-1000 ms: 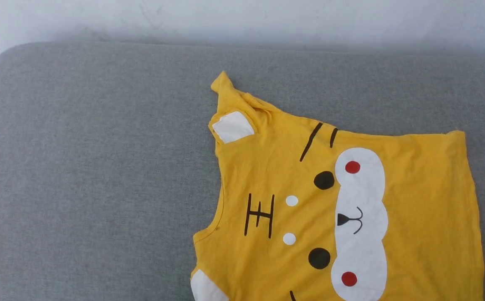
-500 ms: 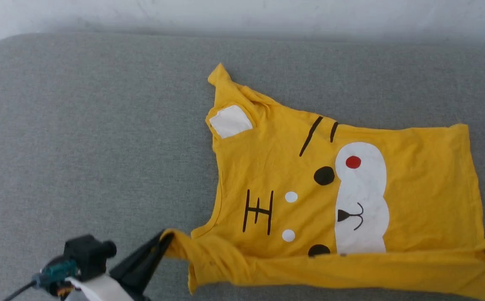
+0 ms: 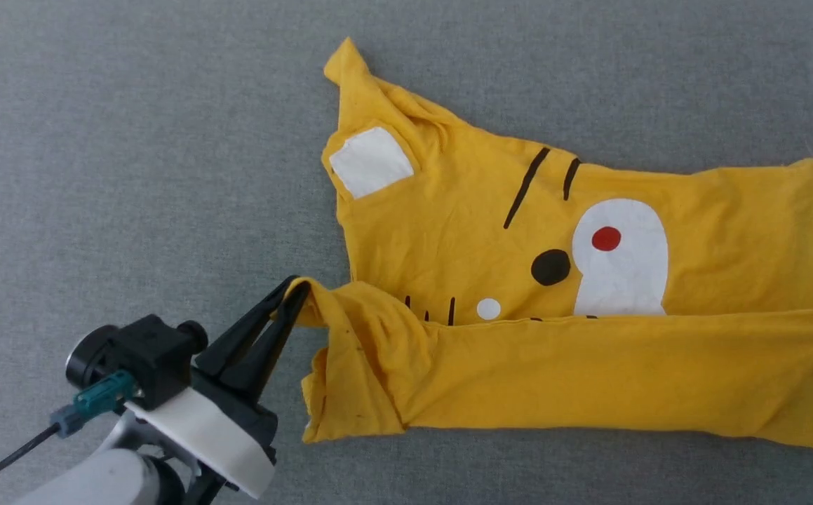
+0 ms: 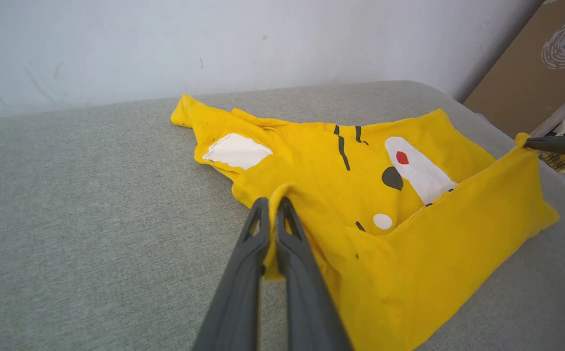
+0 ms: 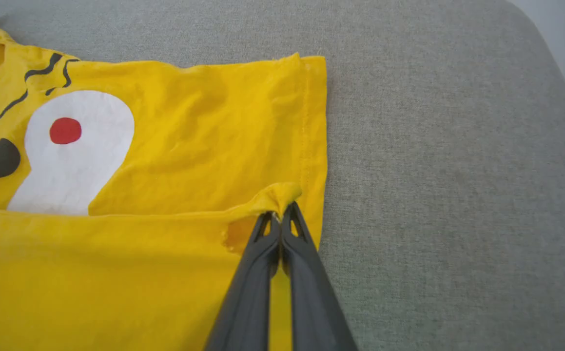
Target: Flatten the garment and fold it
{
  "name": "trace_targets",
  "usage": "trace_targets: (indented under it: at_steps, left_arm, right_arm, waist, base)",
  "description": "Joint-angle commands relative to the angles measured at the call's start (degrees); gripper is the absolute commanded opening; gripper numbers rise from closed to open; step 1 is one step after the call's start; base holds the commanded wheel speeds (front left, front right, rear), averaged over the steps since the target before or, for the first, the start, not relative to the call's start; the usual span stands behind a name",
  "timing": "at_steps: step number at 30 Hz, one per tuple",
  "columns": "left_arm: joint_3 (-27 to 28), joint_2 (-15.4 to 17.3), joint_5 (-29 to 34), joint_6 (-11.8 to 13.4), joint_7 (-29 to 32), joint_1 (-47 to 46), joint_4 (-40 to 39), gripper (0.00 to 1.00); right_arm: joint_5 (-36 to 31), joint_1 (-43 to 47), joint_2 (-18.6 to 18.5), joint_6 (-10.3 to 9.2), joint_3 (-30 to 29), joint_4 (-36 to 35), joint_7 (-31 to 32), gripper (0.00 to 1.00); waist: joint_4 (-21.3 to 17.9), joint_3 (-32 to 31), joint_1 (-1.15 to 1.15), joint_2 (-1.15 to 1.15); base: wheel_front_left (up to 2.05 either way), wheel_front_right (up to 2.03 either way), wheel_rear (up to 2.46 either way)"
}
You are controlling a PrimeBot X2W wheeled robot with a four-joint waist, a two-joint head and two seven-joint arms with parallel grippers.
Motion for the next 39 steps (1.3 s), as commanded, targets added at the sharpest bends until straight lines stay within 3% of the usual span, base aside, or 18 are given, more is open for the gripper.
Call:
trace_targets:
  at_steps: [1,17,18,19,20,21,23,24,25,26,33,39]
  left_arm:
    - [-0.12,-0.85,0.32,-0.32,0.14,-1.08,0.54,0.0]
    - [-1.32,-9.8,-2.07,-5.0,-1.95,-4.71,14.47,0.0]
    - [-1.37,-10.11,-2.19,-5.15,-1.99,-4.8,15.05,0.0]
    - [-1.41,-10.42,-2.35,-5.29,-2.02,-4.88,15.58,0.0]
    - [-1.34,-10.76,-2.61,-5.34,-2.11,-4.9,16.02,0.22]
    - [-1.24,-11.06,-2.8,-5.37,-2.26,-4.93,16.34,0.36]
    - [-0.84,-11.48,-3.29,-5.34,-2.7,-4.72,16.5,0.49]
    - [-0.49,-11.55,-3.56,-5.19,-2.99,-4.49,16.38,0.69]
    - [-0.19,-11.45,-3.67,-4.98,-3.25,-4.21,16.2,0.95]
    - [0.07,-11.24,-3.73,-4.71,-3.47,-3.84,15.94,1.0]
    - [3.29,-9.46,-3.34,-0.87,-5.48,1.51,11.33,1.0]
    - [10.32,-11.19,3.45,5.77,-6.22,8.04,4.75,1.0]
  right_arm:
    - [-0.32,-1.05,0.0,-0.11,0.42,0.69,-0.12,0.0]
    - [-0.43,-5.31,-1.05,-0.11,4.76,7.69,-0.91,0.0]
    - [-0.39,-5.43,-1.04,-0.11,4.9,7.96,-0.9,0.09]
    - [-0.35,-5.55,-1.05,-0.11,5.18,8.14,-0.91,0.44]
    - [-0.23,-5.71,-1.01,-0.11,5.45,8.21,-1.07,1.0]
    - [-0.11,-5.89,-0.9,-0.11,5.61,8.31,-1.29,1.0]
    - [-0.04,-6.07,-0.89,-0.11,6.16,8.34,-1.61,1.0]
    - [0.08,-6.12,-0.84,-0.11,6.3,8.19,-1.87,1.0]
    - [0.21,-6.09,-0.77,-0.11,6.32,7.96,-2.12,1.0]
    - [0.28,-6.0,-0.72,-0.11,6.29,7.62,-2.4,1.0]
    - [-0.05,-2.72,1.1,-0.11,3.16,2.97,-4.19,1.0]
    - [-7.23,0.16,6.37,-0.11,-2.82,-2.71,-11.33,1.0]
  waist:
    - [-0.48,2.22,-0.02,0.0]
    - [-0.05,4.92,-0.02,0.0]
    - [-0.05,4.87,-0.02,0.0]
    - [-0.05,4.79,-0.02,0.0]
    - [-0.06,4.68,-0.02,0.0]
    - [-0.08,4.51,-0.02,0.0]
    - [-0.11,3.92,-0.02,0.0]
    - [-0.11,3.56,-0.02,0.0]
    - [-0.08,3.12,-0.02,0.0]
    - [-0.04,2.61,-0.02,0.0]
    - [0.64,-1.9,-0.02,0.0]
    - [1.43,-4.92,-0.02,0.0]
  base:
    - [0.0,0.0,0.0]
    - [0.0,0.0,0.0]
    - [0.0,0.0,0.0]
    - [0.0,0.0,0.0]
    - [0.0,0.0,0.0]
    - [0.0,0.0,0.0]
    - [0.0,0.0,0.0]
    - [0.0,0.0,0.0]
    - [0.0,0.0,0.0]
    - [0.0,0.0,0.0]
    - [0.0,0.0,0.0]
    - [0.0,0.0,0.0]
